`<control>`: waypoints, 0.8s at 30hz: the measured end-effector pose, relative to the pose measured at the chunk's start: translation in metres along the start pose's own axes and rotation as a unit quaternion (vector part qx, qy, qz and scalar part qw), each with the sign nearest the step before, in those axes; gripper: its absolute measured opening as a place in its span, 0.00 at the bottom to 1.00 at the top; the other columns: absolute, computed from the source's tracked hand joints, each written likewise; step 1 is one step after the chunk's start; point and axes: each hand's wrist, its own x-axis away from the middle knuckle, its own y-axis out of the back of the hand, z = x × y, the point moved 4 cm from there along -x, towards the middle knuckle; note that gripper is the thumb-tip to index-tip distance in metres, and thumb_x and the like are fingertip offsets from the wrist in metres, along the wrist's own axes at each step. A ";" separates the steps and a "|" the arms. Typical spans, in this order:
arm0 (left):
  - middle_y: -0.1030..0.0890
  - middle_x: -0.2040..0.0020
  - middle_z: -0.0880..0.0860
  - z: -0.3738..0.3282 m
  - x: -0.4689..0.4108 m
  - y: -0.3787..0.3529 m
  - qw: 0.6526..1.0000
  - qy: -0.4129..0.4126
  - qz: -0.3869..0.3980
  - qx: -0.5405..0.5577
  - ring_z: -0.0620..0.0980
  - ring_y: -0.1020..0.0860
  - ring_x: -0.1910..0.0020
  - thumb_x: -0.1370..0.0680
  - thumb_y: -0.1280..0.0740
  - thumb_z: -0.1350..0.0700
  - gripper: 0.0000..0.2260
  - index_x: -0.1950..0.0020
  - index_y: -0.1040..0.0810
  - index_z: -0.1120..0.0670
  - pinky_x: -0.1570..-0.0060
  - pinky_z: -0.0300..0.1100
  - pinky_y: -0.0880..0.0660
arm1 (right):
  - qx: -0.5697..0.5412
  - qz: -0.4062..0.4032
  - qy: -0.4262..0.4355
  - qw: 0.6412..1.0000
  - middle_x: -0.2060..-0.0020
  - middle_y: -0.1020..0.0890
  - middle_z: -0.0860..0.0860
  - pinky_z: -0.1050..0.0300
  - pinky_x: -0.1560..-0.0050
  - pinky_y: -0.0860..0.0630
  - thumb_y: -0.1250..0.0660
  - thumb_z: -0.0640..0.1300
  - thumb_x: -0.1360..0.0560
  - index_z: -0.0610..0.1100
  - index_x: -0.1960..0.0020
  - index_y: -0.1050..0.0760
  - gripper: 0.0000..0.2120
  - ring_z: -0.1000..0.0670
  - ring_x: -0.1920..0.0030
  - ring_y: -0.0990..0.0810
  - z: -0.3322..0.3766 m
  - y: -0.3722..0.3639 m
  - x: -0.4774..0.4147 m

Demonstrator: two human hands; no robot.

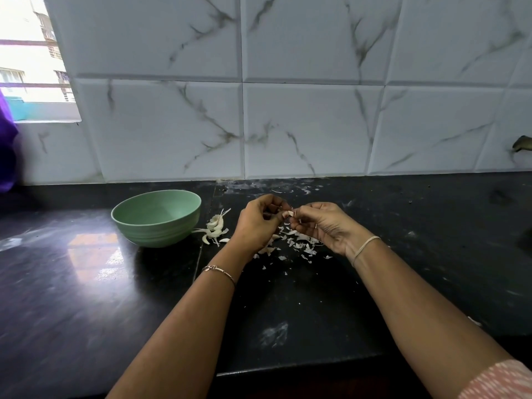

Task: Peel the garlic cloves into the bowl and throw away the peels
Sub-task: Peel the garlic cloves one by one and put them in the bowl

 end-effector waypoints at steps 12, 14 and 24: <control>0.16 0.55 0.54 -0.002 0.000 0.001 1.000 -0.005 -0.011 0.012 0.57 0.18 0.53 0.24 0.29 0.63 0.09 0.56 0.20 0.47 0.49 0.55 0.20 | -0.007 0.019 -0.009 1.000 0.63 0.18 0.42 0.64 0.66 0.20 0.33 0.32 0.26 0.30 0.48 0.22 0.08 0.51 0.66 0.18 0.002 -0.001 0.001; 0.16 0.55 0.52 -0.004 0.001 0.000 1.000 -0.015 -0.008 -0.003 0.55 0.18 0.54 0.25 0.28 0.62 0.09 0.56 0.20 0.47 0.48 0.53 0.20 | 0.005 0.013 -0.005 1.000 0.64 0.19 0.42 0.65 0.68 0.22 0.33 0.31 0.26 0.33 0.52 0.23 0.04 0.52 0.68 0.19 0.002 -0.001 0.001; 0.16 0.57 0.53 -0.001 0.001 0.002 0.999 -0.004 -0.028 0.036 0.56 0.18 0.56 0.24 0.29 0.62 0.10 0.56 0.20 0.47 0.50 0.57 0.20 | -0.020 0.008 0.009 1.000 0.65 0.17 0.42 0.65 0.66 0.20 0.35 0.29 0.25 0.31 0.54 0.21 0.04 0.51 0.67 0.17 0.004 -0.001 0.003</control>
